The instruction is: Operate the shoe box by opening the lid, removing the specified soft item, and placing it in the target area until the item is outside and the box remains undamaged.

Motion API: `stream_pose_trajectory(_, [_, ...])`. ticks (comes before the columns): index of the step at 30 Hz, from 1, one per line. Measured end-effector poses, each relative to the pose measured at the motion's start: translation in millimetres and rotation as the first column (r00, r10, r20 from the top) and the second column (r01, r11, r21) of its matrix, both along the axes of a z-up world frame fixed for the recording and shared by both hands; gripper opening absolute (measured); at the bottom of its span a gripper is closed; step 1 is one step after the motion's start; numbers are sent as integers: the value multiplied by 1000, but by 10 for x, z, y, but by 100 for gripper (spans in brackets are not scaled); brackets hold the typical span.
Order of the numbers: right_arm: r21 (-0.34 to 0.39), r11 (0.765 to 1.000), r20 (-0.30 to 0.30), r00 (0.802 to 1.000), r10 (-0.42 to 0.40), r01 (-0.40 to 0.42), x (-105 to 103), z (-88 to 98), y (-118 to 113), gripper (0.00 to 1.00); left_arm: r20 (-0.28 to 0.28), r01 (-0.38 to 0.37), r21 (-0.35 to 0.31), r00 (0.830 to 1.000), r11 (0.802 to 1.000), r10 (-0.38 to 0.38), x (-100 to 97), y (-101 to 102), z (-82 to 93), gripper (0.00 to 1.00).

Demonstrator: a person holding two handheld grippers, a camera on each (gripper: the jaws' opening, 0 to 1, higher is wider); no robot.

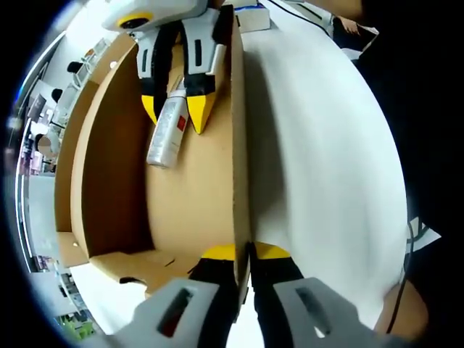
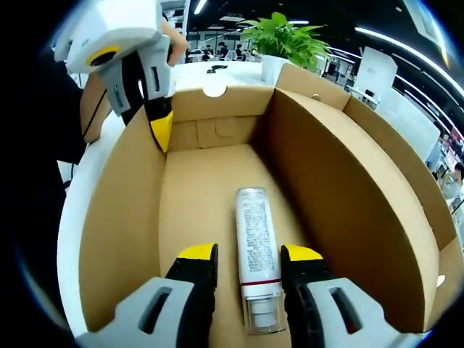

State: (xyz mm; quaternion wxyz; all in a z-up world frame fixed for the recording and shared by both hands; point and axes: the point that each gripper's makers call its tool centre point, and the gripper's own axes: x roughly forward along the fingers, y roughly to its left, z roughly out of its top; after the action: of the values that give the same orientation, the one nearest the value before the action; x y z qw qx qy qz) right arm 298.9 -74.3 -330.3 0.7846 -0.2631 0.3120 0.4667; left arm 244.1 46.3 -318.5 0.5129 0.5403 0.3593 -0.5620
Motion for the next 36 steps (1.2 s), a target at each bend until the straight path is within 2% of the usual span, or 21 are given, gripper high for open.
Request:
stream_pose_trajectory(3, [2,1000,3,1000,9,-9,-17,-1,4,32,5,-2,5,1000,1000,2,-2,3,0,4])
stream_pose_trajectory(5, [1,1000,4,1000,13,-13,-24,-8,16,24,10,-8,1,1000,1000,8,-3,2,2,5])
stream_pose_trajectory(7, [-3,1000,11,1000,23,-23,-56,-6,21,22,16,-8,-2,1000,1000,8,-9,2,4,5])
stream_pose_trajectory(9, [-8,999,29,999,35,-35,-74,3,18,22,13,-37,14,999,999,37,-3,5,2,5])
stream_pose_trajectory(15, [-11,999,43,998,42,-42,-67,12,16,22,6,-43,50,999,998,43,-13,27,-2,5])
stream_pose_trajectory(18, [-12,999,42,999,34,-34,-70,13,14,22,-4,-49,46,999,998,49,-21,25,5,5])
stream_pose_trajectory(29, [-55,998,113,993,23,-17,-14,48,-3,21,-12,-74,44,997,996,75,-49,14,23,5])
stream_pose_trajectory(30, [-10,999,98,995,-34,35,10,109,-4,21,-18,-77,51,997,996,78,-51,9,23,4])
stream_pose_trajectory(31, [1,999,95,995,-42,42,11,130,-4,21,-19,-79,52,997,996,80,-51,9,23,4])
stream_pose_trajectory(33, [87,994,103,992,-78,69,0,304,10,21,-21,-81,54,996,995,83,-52,9,23,4])
stream_pose_trajectory(34, [130,988,106,990,-96,82,-5,391,16,21,-40,-122,83,991,989,126,-57,11,17,4])
stream_pose_trajectory(36, [138,985,127,985,-119,101,-31,486,-37,21,-43,-134,94,989,986,139,-60,23,9,3])
